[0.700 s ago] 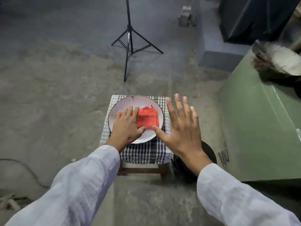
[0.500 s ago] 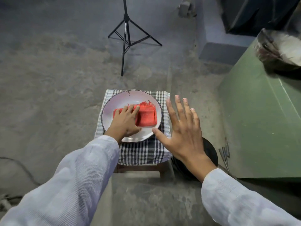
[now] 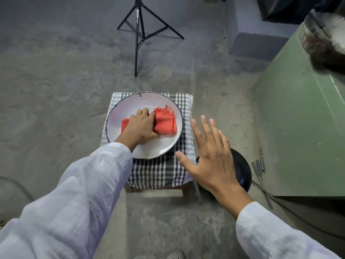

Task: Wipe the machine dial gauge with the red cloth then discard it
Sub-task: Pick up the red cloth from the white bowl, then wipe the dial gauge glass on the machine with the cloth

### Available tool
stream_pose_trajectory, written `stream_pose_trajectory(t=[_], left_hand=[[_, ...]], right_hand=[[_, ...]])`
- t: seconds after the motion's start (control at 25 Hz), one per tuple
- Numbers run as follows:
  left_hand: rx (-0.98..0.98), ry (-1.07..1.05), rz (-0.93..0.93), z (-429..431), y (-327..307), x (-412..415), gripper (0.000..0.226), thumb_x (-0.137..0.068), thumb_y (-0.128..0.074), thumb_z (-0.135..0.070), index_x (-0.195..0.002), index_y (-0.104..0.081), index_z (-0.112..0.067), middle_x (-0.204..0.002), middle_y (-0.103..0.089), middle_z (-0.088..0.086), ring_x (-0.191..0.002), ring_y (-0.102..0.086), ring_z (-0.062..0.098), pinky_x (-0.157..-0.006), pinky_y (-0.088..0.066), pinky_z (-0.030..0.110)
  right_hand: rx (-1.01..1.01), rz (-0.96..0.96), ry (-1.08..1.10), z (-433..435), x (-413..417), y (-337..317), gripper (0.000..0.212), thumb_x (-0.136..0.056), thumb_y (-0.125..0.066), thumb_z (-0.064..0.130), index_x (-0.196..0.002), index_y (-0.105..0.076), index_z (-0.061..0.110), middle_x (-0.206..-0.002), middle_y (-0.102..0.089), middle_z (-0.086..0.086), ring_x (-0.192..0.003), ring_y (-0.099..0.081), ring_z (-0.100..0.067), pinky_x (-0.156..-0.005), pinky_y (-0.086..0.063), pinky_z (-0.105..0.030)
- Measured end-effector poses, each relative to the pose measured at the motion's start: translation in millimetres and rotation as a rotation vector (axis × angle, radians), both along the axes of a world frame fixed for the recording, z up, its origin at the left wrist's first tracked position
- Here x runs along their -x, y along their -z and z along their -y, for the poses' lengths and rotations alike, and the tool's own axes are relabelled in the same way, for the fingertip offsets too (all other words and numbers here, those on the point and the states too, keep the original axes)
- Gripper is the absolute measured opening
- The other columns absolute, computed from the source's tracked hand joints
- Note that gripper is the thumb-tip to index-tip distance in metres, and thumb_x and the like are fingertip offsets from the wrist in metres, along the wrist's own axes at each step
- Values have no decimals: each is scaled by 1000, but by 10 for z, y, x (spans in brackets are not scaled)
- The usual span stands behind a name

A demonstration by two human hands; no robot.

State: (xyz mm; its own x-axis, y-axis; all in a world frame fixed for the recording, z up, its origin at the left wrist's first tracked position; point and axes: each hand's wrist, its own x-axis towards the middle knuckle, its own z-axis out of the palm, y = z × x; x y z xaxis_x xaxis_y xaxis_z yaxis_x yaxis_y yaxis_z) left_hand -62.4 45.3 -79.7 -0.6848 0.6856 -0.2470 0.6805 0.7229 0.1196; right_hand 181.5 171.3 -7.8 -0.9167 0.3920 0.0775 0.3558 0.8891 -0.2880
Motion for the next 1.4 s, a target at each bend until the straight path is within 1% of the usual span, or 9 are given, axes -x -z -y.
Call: stream_pose_trajectory(t=[0.16,0.28,0.36,0.44,0.6,0.72,0.88,1.16,1.4], left_hand=[[-165,-189,113,-47,-74,38,43,-90,-61,-51,-103,-64,-10,-106,-63,15,-101,-61,39,-81,-47,43],[-587,-557,536,-15,-188,0,36,-73,-61,-47,-82,-68,-12,-82,-71,10,-78,-64,33,-63,-44,34],[-1011,-784,993,-6,-296,-72,41,-76,-61,-40,-94,-71,-5,-87,-66,19,-75,-60,33,-66,-46,34],[-1374,-863,1314,-7,-426,-160,44,-89,-51,-37,-103,-70,0,-89,-65,21,-68,-62,32,-70,-54,38],[-1749,-712,1717,-117,-728,-410,65,-101,-27,-46,-131,-57,4,-112,-65,24,-99,-64,37,-99,-47,49],[-1834,-571,1848,-233,-1022,-574,78,-103,-22,-56,-149,-46,2,-144,-54,28,-128,-56,44,-127,-23,55],[-1849,-416,1941,-339,-1586,-790,97,-101,-18,-71,-164,-25,2,-170,-27,25,-157,-29,41,-133,-13,54],[-1724,-97,2074,-530,-2653,-1302,103,-98,-20,-80,-167,-14,-4,-175,-18,18,-163,-17,37,-134,-4,57],[-1592,15,2160,-823,-3688,-2026,105,-96,-29,-83,-167,-18,-7,-175,-21,15,-164,-17,31,-134,-9,55]], right_hand=[[31,19,21,-4,-40,-41,91,-95,-30,76,-171,-12,29,-181,-9,-3,-168,-6,-25,-134,-13,-47],[38,21,29,5,-48,-156,89,-96,-26,76,-171,-12,30,-181,-10,-3,-168,-6,-24,-135,-13,-47],[44,17,37,16,-28,-282,90,-96,-25,77,-171,-11,30,-181,-9,-2,-168,-5,-22,-135,-13,-46],[60,-22,54,41,30,-463,91,-96,-29,77,-171,-13,29,-181,-12,-2,-168,-7,-22,-135,-13,-44],[46,-147,81,113,166,-884,93,-94,-32,78,-170,-22,26,-179,-21,-4,-167,-14,-23,-133,-17,-44],[13,-168,77,116,200,-1209,95,-92,-30,80,-170,-21,26,-179,-19,-4,-167,-12,-23,-134,-16,-43],[-35,-247,114,85,146,-1740,96,-92,-31,82,-170,-20,26,-180,-17,-5,-168,-11,-23,-134,-16,-46],[-168,-350,184,-16,-214,-2849,103,-90,-32,89,-171,-13,28,-180,-13,-5,-168,-6,-23,-136,-14,-49],[-260,-413,261,-172,-922,-3734,105,-88,-24,93,-171,-4,31,-182,-2,-2,-168,4,-19,-136,0,-44]])
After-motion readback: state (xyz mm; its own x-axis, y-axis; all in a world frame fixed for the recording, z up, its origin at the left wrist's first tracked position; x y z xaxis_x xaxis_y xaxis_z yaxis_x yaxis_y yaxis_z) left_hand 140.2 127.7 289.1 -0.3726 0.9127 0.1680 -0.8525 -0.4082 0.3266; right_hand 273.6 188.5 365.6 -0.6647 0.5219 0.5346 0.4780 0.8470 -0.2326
